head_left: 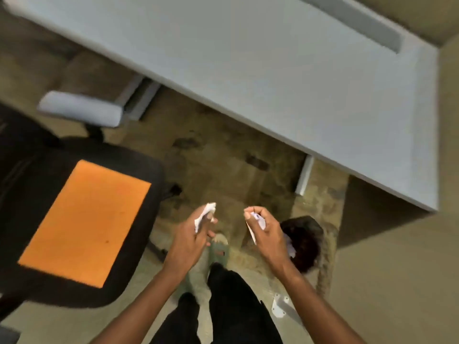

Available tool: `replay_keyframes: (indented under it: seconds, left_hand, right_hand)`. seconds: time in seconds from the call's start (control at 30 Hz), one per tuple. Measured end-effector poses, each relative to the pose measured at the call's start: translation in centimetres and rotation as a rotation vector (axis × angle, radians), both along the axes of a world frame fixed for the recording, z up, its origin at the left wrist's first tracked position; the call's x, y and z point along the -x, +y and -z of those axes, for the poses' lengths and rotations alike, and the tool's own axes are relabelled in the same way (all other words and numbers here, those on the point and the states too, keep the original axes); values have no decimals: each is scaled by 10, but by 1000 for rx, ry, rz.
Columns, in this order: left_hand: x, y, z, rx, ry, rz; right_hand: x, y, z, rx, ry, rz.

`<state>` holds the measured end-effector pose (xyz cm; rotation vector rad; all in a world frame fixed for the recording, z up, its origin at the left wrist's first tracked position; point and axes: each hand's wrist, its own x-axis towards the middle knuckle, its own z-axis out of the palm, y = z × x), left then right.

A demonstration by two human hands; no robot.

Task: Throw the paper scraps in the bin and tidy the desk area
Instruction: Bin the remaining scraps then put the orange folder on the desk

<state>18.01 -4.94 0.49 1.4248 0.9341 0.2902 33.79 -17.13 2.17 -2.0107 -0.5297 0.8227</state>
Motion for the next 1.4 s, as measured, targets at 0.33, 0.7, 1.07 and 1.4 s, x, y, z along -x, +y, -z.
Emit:
replay_keyframes:
  seconds: [0.33, 0.7, 1.07, 1.4]
  left_hand:
    - [-208, -149, -68, -174, 12, 775]
    - [-340, -261, 47, -412, 260, 931]
    - [-374, -278, 247, -472, 441, 1000]
    - [-371, -297, 404, -384, 532, 1102]
  right_hand:
    - [-124, -217, -50, 38, -156, 512]
    - [-189, -338, 72, 118, 212, 881]
    - [-211, -334, 273, -56, 722, 1256]
    - [-201, -340, 427, -14, 629, 1163]
